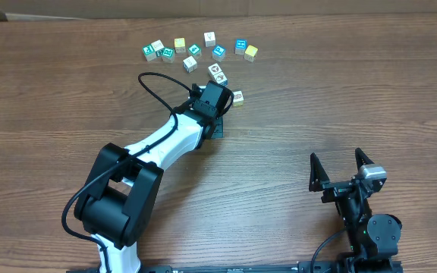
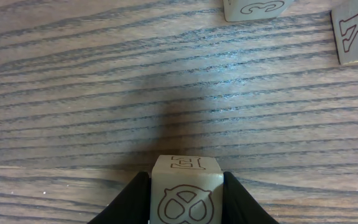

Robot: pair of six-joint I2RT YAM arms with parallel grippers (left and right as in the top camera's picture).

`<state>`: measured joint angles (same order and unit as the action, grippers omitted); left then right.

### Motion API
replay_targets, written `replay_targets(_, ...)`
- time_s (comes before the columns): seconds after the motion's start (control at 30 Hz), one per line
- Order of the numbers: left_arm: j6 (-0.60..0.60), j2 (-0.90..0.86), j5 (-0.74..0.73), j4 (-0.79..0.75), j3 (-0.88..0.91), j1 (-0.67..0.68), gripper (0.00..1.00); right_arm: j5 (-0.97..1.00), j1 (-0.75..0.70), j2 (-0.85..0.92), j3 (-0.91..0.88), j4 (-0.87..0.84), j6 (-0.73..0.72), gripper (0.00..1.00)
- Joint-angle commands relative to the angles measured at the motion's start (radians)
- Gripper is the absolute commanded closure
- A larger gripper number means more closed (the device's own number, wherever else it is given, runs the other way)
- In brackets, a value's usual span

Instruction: Form a horizontal line

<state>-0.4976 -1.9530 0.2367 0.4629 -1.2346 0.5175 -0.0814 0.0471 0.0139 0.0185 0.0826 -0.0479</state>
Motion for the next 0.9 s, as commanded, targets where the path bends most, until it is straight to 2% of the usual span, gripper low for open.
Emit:
replay_targets(0.0, 0.000, -0.015, 0.005, 0.000, 0.009, 0.010, 0.72, -0.007, -0.003, -0.011, -0.010, -0.005, 0.004, 0.00)
replay_targets(0.2, 0.000, -0.015, 0.006, 0.000, 0.009, 0.010, 0.78, -0.007, -0.003, -0.011, -0.010, -0.005, 0.004, 0.00)
replay_targets(0.87, -0.008, -0.015, 0.006, -0.004, 0.009, 0.009, 0.77, -0.007, -0.003, -0.011, -0.010, -0.005, 0.004, 0.00)
